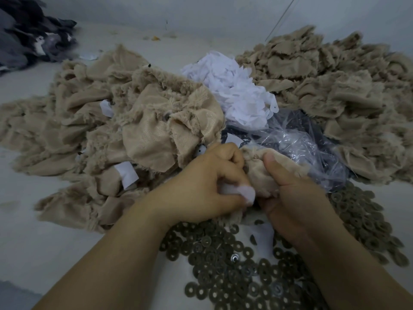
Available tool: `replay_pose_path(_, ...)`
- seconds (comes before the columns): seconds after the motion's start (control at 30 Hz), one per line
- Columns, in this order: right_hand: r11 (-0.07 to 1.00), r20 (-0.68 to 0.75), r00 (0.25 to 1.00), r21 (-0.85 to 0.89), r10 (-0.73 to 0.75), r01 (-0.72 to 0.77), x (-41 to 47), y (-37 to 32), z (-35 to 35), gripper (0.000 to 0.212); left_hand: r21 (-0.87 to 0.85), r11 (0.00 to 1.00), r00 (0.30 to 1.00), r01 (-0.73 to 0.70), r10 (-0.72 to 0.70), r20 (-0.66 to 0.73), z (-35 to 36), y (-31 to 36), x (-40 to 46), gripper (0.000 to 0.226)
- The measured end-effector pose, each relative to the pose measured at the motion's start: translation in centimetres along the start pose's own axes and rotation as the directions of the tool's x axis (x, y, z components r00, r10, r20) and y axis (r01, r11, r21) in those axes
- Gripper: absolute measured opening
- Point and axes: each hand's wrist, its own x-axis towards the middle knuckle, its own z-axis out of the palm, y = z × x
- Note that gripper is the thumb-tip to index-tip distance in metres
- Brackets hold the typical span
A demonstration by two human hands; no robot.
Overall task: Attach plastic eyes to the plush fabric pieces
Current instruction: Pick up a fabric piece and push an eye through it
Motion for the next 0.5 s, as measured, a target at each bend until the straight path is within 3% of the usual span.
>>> replay_pose_path(0.17, 0.980, 0.039, 0.988, -0.127, -0.147, 0.151, -0.5, 0.5, 0.3, 0.022, -0.244, 0.969, 0.959, -0.021, -0.050, -0.280, 1.8, 0.2, 0.5, 0.004)
replay_pose_path(0.3, 0.975, 0.038, 0.985, -0.144, -0.166, 0.169, -0.6, 0.6, 0.3, 0.028, -0.333, 0.943, 0.916, 0.009, -0.142, -0.376, 2.9, 0.3, 0.6, 0.008)
replay_pose_path(0.5, 0.999, 0.096, 0.995, -0.013, -0.036, 0.037, -0.9, 0.3, 0.9, 0.044, -0.290, 0.956, 0.887, -0.043, -0.097, -0.452, 3.0, -0.3, 0.7, 0.021)
